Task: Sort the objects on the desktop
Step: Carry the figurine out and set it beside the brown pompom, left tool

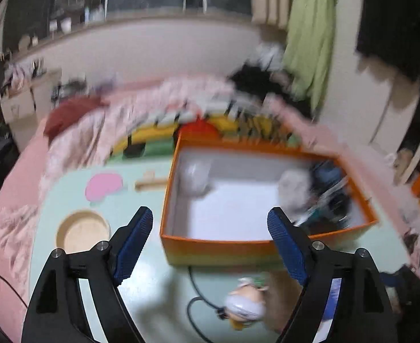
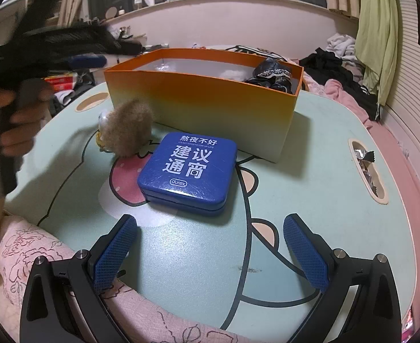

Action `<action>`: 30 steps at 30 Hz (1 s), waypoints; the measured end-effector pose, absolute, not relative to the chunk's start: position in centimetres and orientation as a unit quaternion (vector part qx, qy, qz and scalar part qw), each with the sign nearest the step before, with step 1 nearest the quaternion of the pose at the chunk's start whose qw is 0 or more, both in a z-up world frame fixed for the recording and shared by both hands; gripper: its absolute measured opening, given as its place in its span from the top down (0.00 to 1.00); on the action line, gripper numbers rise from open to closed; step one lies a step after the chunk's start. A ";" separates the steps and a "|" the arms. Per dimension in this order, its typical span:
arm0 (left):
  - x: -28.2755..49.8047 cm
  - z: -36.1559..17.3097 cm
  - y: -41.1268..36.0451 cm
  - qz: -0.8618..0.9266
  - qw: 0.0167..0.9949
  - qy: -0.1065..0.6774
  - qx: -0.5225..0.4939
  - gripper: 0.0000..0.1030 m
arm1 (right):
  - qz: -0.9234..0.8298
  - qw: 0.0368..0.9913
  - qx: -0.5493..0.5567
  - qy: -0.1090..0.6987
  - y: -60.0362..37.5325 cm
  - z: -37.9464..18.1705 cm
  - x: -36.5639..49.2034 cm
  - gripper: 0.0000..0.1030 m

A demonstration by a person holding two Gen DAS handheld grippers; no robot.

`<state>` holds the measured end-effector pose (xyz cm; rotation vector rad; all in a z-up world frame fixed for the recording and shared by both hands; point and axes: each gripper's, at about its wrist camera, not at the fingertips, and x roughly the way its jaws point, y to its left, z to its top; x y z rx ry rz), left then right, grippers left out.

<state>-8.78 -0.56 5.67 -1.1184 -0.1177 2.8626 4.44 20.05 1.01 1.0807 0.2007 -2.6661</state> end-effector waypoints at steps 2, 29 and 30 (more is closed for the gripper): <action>-9.0 5.2 -1.7 0.922 0.056 -0.086 -0.374 0.20 | -0.917 0.128 0.371 0.069 20.1 1.0 4.5 0.01; 2.3 -0.1 5.2 0.927 0.012 0.059 -0.371 0.04 | -0.917 0.129 0.370 0.068 20.3 1.0 4.5 0.00; 2.3 -0.1 5.3 0.926 0.009 0.063 -0.371 0.04 | -0.917 0.130 0.370 0.068 20.3 1.0 4.5 0.01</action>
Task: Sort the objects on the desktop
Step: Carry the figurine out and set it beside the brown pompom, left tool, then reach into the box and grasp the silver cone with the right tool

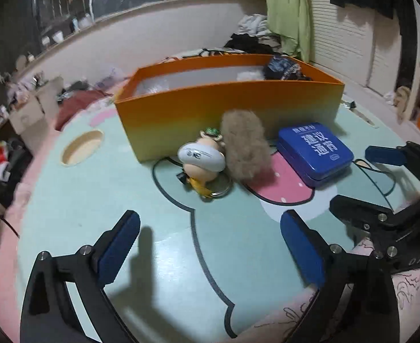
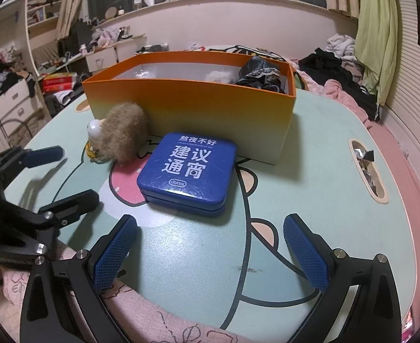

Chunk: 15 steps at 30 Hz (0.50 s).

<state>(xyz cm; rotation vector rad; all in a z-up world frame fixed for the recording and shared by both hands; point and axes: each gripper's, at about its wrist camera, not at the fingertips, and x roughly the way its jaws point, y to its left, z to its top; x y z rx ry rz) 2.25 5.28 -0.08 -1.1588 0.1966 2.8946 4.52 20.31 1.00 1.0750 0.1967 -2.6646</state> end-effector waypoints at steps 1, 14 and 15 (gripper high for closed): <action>2.2 -0.1 5.2 0.926 0.013 0.060 -0.372 0.04 | -0.917 0.131 0.370 0.067 20.3 1.0 4.5 0.01; 2.8 -0.8 3.2 0.929 -0.001 0.015 -0.369 0.03 | -0.929 0.130 0.343 0.054 21.1 1.7 5.7 0.11; 2.9 -0.8 3.3 0.929 -0.001 0.015 -0.369 0.03 | -0.935 0.124 0.329 0.055 21.2 2.2 6.1 0.20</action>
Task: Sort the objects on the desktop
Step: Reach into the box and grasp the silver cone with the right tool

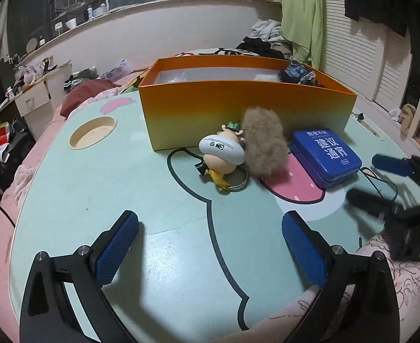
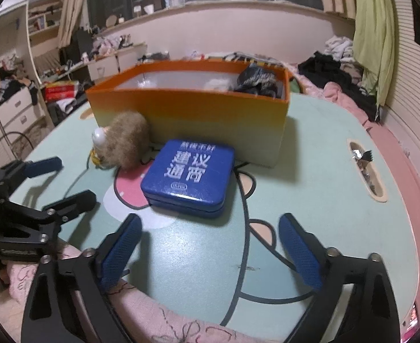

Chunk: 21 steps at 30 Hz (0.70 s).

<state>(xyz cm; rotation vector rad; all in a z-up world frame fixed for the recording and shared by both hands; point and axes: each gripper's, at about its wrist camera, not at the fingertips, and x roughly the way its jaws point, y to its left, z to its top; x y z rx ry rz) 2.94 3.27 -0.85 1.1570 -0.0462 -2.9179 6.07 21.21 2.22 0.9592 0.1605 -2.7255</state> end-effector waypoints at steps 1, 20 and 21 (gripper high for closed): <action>3.0 -0.8 3.3 -0.929 0.001 -0.015 0.369 0.03 | -0.938 0.125 0.320 0.054 21.3 2.7 6.3 0.27; 3.0 -0.9 3.3 -0.930 0.002 -0.014 0.368 0.02 | -0.781 0.157 0.603 -0.040 14.8 7.8 -14.9 0.69; 3.0 -0.9 3.3 -0.930 0.001 -0.014 0.368 0.02 | -0.777 0.147 0.611 -0.035 14.6 6.8 -15.4 0.68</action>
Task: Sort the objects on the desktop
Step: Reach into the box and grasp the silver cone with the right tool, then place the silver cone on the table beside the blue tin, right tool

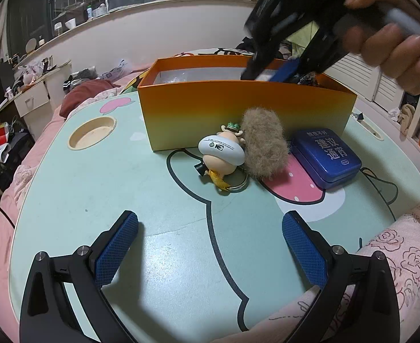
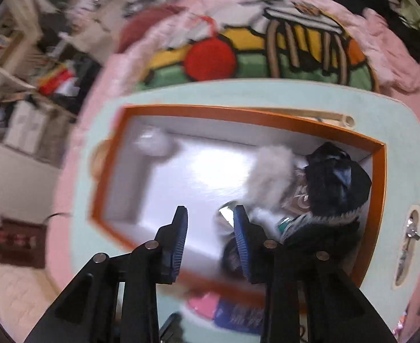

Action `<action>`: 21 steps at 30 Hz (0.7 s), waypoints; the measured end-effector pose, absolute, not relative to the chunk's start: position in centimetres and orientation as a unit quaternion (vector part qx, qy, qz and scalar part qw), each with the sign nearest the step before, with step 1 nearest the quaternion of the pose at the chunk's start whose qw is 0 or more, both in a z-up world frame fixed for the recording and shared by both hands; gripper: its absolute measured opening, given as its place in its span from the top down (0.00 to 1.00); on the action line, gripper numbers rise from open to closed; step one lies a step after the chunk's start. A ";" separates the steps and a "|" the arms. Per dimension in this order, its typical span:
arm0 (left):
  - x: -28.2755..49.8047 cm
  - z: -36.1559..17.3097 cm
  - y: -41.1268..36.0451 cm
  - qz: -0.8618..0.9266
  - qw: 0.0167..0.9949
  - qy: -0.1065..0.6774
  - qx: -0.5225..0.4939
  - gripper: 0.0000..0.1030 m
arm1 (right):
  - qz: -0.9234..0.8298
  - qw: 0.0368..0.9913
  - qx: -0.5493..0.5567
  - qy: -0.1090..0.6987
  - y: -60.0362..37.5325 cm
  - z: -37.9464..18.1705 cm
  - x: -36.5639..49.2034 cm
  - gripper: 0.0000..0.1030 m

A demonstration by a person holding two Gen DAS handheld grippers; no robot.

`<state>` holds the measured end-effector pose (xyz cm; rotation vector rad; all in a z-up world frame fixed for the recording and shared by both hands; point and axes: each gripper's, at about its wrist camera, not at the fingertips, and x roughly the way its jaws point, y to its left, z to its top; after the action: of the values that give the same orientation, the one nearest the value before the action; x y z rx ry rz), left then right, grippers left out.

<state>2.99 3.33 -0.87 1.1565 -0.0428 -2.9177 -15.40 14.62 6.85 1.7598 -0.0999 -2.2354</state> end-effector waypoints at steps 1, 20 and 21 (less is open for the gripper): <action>2.9 -0.8 3.4 -0.930 0.001 -0.014 0.368 0.02 | -0.771 0.143 0.620 -0.029 14.7 6.0 -15.7 0.68; 2.5 -0.7 3.3 -0.928 0.001 -0.014 0.372 0.02 | -0.823 0.270 0.497 -0.044 15.0 6.5 -3.5 0.71; 2.5 -0.7 3.3 -0.928 0.001 -0.014 0.373 0.02 | -0.829 0.254 0.497 -0.033 15.1 5.7 -3.2 0.71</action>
<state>2.48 3.34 -0.68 1.1701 -0.0425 -2.9140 -3.21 15.06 5.66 1.3513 -0.0896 -2.2528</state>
